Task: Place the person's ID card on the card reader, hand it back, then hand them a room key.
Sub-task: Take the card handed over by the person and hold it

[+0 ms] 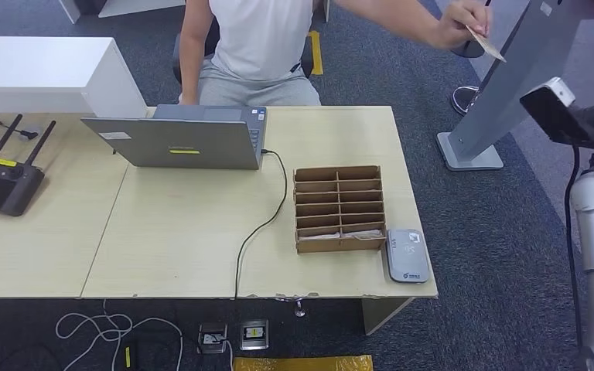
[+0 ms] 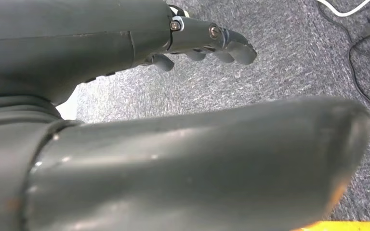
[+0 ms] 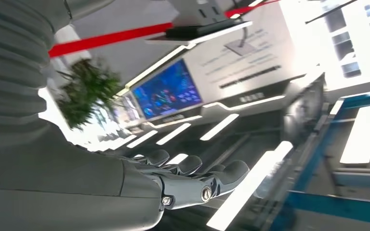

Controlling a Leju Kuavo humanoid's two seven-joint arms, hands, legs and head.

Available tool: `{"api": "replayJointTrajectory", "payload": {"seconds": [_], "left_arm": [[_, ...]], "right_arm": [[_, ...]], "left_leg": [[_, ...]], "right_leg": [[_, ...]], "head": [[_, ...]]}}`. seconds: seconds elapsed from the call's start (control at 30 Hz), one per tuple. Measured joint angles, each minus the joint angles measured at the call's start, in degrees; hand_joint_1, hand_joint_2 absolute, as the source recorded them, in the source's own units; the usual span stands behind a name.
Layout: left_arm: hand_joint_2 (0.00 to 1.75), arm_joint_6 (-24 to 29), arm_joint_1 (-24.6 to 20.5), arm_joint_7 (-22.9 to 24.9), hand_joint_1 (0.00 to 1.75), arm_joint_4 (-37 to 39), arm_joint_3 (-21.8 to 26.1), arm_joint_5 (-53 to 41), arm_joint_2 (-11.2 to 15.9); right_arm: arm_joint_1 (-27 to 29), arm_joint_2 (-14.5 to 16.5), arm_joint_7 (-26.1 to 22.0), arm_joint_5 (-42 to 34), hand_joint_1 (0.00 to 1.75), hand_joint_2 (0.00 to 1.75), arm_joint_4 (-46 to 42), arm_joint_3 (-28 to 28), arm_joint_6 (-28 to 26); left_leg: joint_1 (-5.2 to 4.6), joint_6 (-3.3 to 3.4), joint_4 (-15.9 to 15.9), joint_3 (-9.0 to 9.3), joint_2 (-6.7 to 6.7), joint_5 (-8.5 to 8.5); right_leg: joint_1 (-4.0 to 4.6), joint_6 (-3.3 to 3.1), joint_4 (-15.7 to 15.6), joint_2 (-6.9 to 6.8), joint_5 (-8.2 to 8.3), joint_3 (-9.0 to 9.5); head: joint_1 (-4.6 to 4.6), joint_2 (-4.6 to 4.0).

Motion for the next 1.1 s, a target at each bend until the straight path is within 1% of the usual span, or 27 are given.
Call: {"api": "replayJointTrajectory", "payload": {"seconds": [0.2,0.37,0.57,0.93,0.97,1.0,1.07,1.1], "left_arm": [[0.0,-0.1,0.1,-0.1,0.0,0.0,0.0,0.0,0.1],[0.0,-0.1,0.1,-0.1,0.0,0.0,0.0,0.0,0.2],[0.0,-0.3,0.1,-0.1,0.0,0.0,0.0,-0.1,0.4],[0.0,-0.4,0.1,-0.1,0.0,0.0,0.0,-0.4,0.4],[0.0,-0.4,0.1,-0.1,0.0,0.0,0.0,-0.5,0.4],[0.0,-0.4,0.1,-0.1,0.0,0.0,0.0,-0.5,0.4],[0.0,-0.4,0.1,-0.1,0.0,0.0,0.0,-0.6,0.4],[0.0,-0.4,0.1,-0.1,0.0,0.0,0.0,-0.6,0.4]], "right_arm": [[2.2,2.1,0.0,3.6,0.0,1.75,-4.9,3.5,0.2],[4.2,3.2,0.1,5.4,0.0,1.75,-7.6,5.0,2.2],[4.7,4.3,0.2,5.9,0.0,1.75,-8.6,6.1,3.4],[4.7,5.8,0.0,5.1,0.0,1.75,-8.5,7.4,7.5],[4.7,5.9,0.0,5.1,0.08,1.75,-8.5,7.5,7.7],[4.7,6.0,0.0,5.0,0.46,1.75,-8.5,7.7,8.0],[4.7,6.1,0.0,4.7,1.33,1.75,-8.5,7.8,8.7],[4.7,6.2,0.0,4.5,1.69,1.75,-8.5,7.9,9.0]], "left_leg": [[0.0,0.0,0.0,-0.01,0.0,0.0],[0.0,-0.01,0.0,-0.02,0.0,0.0],[0.0,-0.01,0.0,-0.02,0.01,0.0],[0.0,-0.01,0.0,-0.03,0.01,0.0],[0.0,-0.01,0.0,-0.03,0.01,0.0],[0.0,-0.01,0.0,-0.03,0.01,0.0],[0.0,-0.01,0.0,-0.03,0.01,0.0],[0.0,-0.01,0.0,-0.02,0.01,0.0]], "right_leg": [[0.0,0.0,0.0,-0.03,0.0,-0.01],[0.0,0.0,0.0,0.02,0.0,-0.02],[0.0,0.0,0.0,0.02,0.0,-0.03],[0.0,0.0,0.0,0.02,0.0,-0.04],[0.0,0.0,0.0,0.02,0.0,-0.04],[0.0,0.0,0.0,0.02,0.0,-0.04],[0.0,0.0,0.0,0.02,0.0,-0.05],[0.0,0.0,0.0,0.02,0.0,-0.05]], "head": [[0.02,0.0],[0.01,0.0],[0.02,0.0],[0.02,0.0],[0.02,0.0],[0.02,0.0],[0.01,0.0],[0.01,0.0]]}}
